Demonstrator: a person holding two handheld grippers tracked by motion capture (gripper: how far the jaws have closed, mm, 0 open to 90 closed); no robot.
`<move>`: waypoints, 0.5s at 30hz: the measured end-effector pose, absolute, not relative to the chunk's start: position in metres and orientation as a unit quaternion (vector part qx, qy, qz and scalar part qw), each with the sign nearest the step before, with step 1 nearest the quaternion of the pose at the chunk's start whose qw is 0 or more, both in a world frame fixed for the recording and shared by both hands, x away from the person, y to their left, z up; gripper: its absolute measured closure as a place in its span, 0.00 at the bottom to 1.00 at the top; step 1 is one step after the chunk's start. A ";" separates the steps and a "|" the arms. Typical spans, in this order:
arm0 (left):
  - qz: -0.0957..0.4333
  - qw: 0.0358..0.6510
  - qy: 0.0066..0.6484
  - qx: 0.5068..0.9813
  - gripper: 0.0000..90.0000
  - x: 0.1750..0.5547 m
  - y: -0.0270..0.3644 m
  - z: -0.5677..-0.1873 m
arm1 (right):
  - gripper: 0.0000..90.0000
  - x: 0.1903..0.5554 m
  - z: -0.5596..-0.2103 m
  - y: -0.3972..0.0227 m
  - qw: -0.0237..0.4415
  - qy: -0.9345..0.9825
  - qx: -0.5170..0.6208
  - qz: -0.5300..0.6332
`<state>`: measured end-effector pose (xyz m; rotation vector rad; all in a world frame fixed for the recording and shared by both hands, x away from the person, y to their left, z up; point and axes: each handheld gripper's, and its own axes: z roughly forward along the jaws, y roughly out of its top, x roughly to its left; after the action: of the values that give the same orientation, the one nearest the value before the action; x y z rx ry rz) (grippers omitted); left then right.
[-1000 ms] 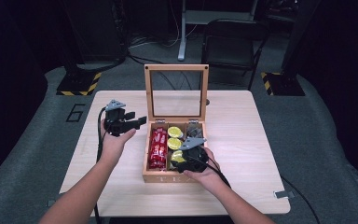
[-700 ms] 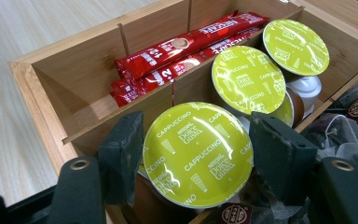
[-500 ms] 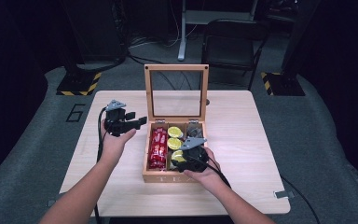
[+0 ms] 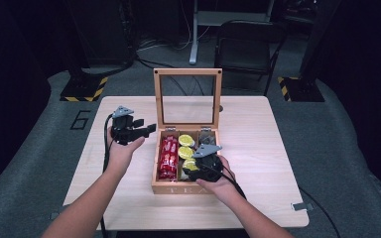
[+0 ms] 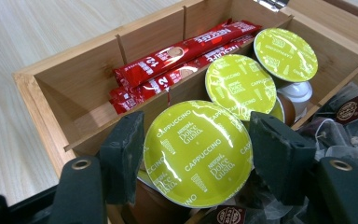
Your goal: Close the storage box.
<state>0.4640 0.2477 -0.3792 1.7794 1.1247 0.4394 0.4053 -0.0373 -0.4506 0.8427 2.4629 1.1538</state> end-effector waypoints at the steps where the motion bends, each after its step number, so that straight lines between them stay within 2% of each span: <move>1: 0.180 0.476 0.460 0.728 0.44 0.464 0.248 -0.379 | 0.41 0.405 -0.450 -0.037 0.147 0.855 0.294 0.402; 15: 0.180 0.477 0.462 0.725 0.44 0.463 0.248 -0.376 | 0.41 0.401 -0.431 -0.038 0.149 0.849 0.285 0.420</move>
<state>0.4627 0.2477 -0.3761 1.7719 1.1283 0.4406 0.4010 -0.0384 -0.4313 0.8188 2.4394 1.2082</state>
